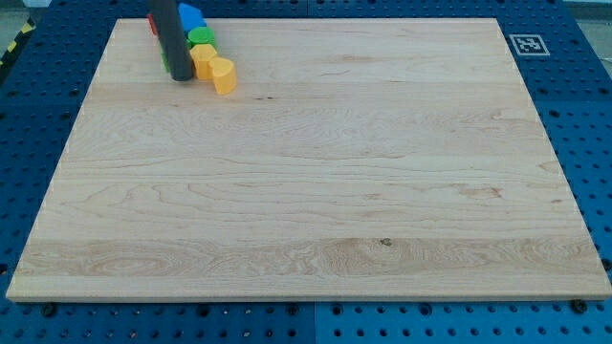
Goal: Push the yellow heart towards the right
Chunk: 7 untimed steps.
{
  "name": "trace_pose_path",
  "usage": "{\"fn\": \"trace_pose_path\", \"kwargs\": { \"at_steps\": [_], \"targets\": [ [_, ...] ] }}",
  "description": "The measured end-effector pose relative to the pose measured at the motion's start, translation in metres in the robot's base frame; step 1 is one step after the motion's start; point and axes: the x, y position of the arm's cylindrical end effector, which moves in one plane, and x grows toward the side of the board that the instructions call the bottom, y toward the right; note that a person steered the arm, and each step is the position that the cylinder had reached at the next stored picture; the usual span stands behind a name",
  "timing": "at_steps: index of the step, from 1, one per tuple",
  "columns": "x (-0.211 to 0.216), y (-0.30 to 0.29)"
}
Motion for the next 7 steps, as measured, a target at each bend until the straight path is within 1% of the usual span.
{"fn": "trace_pose_path", "kwargs": {
  "at_steps": [2, 3, 5, 6, 7],
  "targets": [
    [0.021, 0.041],
    [0.019, 0.048],
    [-0.006, 0.055],
    [-0.006, 0.084],
    [-0.015, 0.118]
  ]
}}
